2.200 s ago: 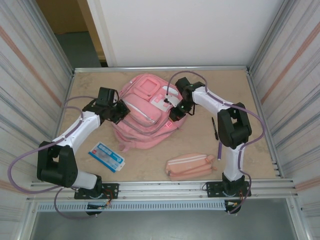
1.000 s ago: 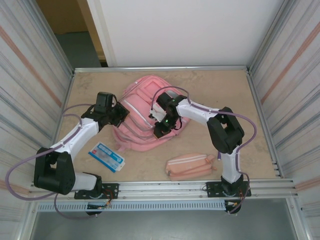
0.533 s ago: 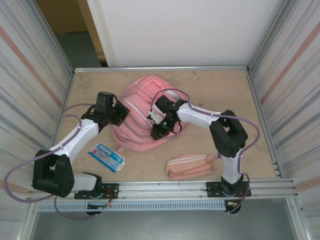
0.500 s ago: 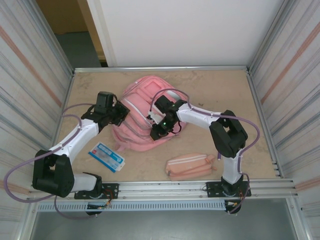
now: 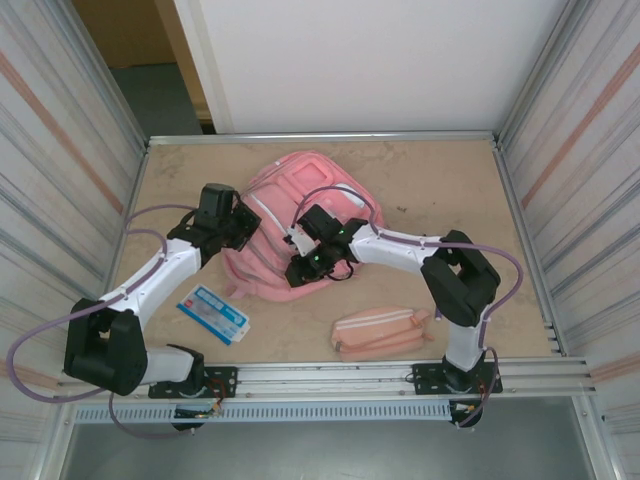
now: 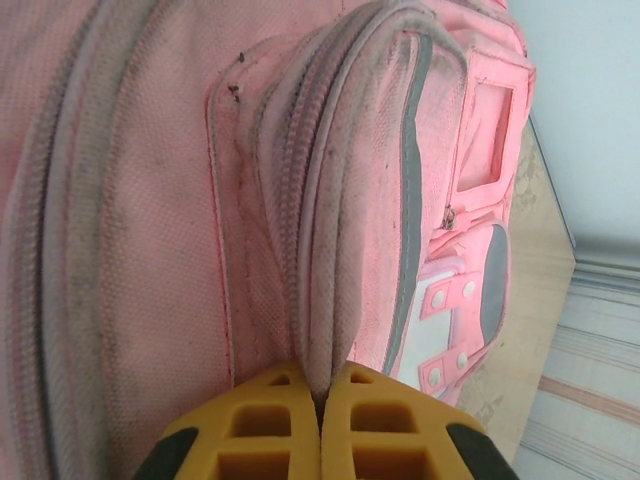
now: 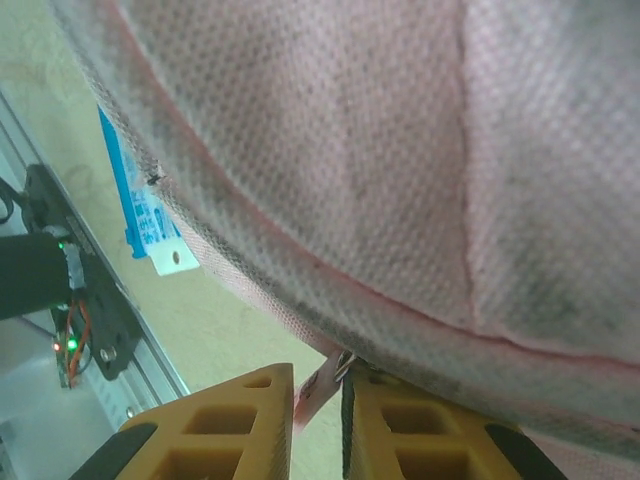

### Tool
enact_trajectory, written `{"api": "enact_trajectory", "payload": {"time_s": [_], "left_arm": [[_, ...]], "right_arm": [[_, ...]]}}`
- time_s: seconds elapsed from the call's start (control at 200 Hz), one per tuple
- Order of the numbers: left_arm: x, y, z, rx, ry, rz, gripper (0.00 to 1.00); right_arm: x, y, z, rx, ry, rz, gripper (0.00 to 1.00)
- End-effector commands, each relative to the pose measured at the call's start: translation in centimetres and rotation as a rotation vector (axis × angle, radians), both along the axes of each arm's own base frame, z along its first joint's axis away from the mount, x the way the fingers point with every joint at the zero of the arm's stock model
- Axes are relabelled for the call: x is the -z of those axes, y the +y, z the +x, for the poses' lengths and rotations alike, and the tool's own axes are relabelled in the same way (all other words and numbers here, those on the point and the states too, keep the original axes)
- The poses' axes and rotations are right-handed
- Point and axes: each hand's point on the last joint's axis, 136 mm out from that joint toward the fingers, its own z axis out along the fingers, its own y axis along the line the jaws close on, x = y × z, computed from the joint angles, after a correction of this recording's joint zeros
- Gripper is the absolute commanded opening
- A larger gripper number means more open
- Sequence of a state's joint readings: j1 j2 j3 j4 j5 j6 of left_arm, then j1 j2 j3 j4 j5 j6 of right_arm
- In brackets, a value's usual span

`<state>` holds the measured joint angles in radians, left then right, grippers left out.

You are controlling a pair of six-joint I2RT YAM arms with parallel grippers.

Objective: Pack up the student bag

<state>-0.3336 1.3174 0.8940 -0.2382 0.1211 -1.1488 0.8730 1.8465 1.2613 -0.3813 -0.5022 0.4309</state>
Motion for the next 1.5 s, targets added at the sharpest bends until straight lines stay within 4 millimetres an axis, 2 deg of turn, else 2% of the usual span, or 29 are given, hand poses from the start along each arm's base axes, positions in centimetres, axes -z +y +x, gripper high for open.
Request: {"api": "enact_trajectory", "payload": {"time_s": [0.0, 0.155, 0.231, 0.341, 0.526, 0.712, 0.797, 0.902, 0.962, 1.027, 1.223, 1.343, 1.498], "left_arm": [[-0.9, -1.1, 0.7, 0.025, -0.052, -0.017, 0.00], [-0.4, -1.4, 0.5, 0.027, -0.043, -0.023, 0.00], [-0.6, -1.5, 0.2, 0.027, -0.048, -0.021, 0.00], [-0.5, -1.3, -0.2, 0.026, -0.049, -0.017, 0.00], [0.0, -1.4, -0.5, 0.030, -0.036, -0.028, 0.00], [1.1, -1.8, -0.8, 0.049, -0.022, -0.023, 0.00], [1.5, -1.9, -1.0, 0.065, -0.020, -0.017, 0.00], [1.5, -1.2, -1.1, 0.081, -0.037, 0.030, 0.00], [1.5, -0.7, -1.2, 0.093, -0.034, 0.043, 0.10], [1.1, -0.5, -1.5, 0.133, -0.045, 0.048, 0.27], [0.0, -0.9, -3.9, 0.349, -0.051, 0.145, 0.48], [-0.1, -0.9, -6.5, 0.483, -0.005, 0.199, 0.56], [0.7, -0.9, -9.3, 0.566, 0.078, 0.185, 0.57]], "right_arm": [[-5.6, 2.8, 0.9, 0.024, -0.108, 0.194, 0.18], [-4.7, 4.9, -0.3, 0.036, -0.068, 0.205, 0.13], [-4.2, 6.2, -1.0, 0.027, -0.083, 0.187, 0.15], [-4.5, 7.3, -1.3, 0.042, -0.134, 0.191, 0.17], [-5.0, 7.4, -0.3, 0.086, -0.195, 0.201, 0.18], [-6.6, 7.4, 0.3, 0.090, -0.286, 0.276, 0.24], [-6.6, 6.6, 0.0, 0.072, -0.334, 0.275, 0.28], [-6.2, 4.4, -0.3, 0.035, -0.433, 0.197, 0.36], [-6.1, 2.7, -0.4, 0.028, -0.491, 0.154, 0.38], [-6.5, 0.7, -0.5, 0.028, -0.556, 0.119, 0.41], [-7.8, -4.9, 0.3, 0.024, -0.730, -0.023, 0.51], [-7.5, -5.9, -0.1, -0.101, -0.777, -0.075, 0.52], [-6.5, -4.9, -0.3, -0.347, -0.926, -0.099, 0.57]]}}
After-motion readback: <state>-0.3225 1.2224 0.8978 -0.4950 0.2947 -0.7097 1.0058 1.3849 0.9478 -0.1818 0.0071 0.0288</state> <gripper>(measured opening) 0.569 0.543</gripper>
